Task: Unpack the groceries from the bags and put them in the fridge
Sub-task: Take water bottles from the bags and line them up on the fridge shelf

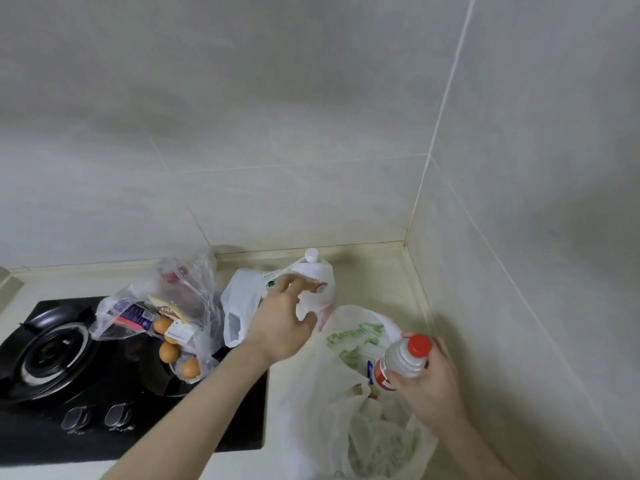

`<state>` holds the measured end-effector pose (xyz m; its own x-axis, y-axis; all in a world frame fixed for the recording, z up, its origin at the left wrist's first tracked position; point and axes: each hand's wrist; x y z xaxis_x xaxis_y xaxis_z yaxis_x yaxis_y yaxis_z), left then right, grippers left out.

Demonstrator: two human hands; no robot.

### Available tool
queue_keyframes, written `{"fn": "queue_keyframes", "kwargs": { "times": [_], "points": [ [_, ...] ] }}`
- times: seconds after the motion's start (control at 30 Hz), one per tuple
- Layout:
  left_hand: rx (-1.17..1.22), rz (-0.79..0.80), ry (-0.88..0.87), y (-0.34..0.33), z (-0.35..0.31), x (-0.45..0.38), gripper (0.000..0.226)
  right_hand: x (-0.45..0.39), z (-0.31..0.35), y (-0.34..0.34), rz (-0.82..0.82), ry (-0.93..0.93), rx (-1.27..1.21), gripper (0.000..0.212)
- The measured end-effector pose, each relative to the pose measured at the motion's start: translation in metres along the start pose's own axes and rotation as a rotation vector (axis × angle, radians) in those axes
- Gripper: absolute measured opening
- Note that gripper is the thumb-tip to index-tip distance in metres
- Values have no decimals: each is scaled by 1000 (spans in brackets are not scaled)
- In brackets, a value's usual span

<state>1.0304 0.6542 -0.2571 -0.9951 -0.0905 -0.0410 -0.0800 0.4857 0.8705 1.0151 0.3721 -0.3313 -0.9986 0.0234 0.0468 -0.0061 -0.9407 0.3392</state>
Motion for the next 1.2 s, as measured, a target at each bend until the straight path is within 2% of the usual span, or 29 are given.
{"fn": "queue_keyframes", "kwargs": {
  "times": [0.1, 0.27, 0.33, 0.43, 0.5, 0.53, 0.6, 0.7, 0.77, 0.87, 0.93, 1.07, 1.2],
  "points": [
    [-60, -34, 82, 22, 5, -46, 50, -8, 8, -6, 33, -2, -47, 58],
    [-265, 180, 224, 27, 18, -102, 63, -21, 27, -14, 113, 4, -133, 58],
    [-325, 287, 305, 21, 24, -113, 58, -24, 34, -14, 126, 11, -166, 57],
    [-313, 407, 389, 9, 27, -117, 34, -26, 44, -12, 136, 23, -213, 53],
    [-243, 400, 374, 1, 21, -113, 13, -26, 48, -10, 150, 10, -234, 50],
    [-202, 371, 321, -1, 15, -110, 11, -26, 49, -9, 156, 6, -244, 48],
    [-47, 351, 184, -4, 0, -104, 21, -28, 51, -7, 152, 19, -246, 45],
    [118, 475, 58, -3, -19, -100, 20, -30, 54, -7, 143, 35, -231, 47],
    [69, 408, 48, -5, -14, -108, 32, -32, 55, -8, 151, 46, -213, 49],
    [-108, 139, 66, -2, 6, -123, 30, -34, 58, -9, 169, 51, -199, 51],
    [-164, 78, 92, 1, 20, -130, 33, -35, 59, -10, 175, 47, -196, 52],
    [-317, 193, 77, -1, 31, -139, 52, -36, 61, -13, 182, 44, -178, 55],
    [-360, 216, 65, -7, 32, -147, 44, -37, 64, -14, 197, 62, -140, 52]
  ]
}}
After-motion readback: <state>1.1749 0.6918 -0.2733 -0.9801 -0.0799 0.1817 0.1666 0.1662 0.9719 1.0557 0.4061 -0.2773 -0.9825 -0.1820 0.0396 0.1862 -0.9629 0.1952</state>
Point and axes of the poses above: each hand's wrist, its own x-axis away from the middle knuckle, its own y-axis out of the back of the hand, z = x × y, and after that the axes turned 10 degrees about -x, right-handed
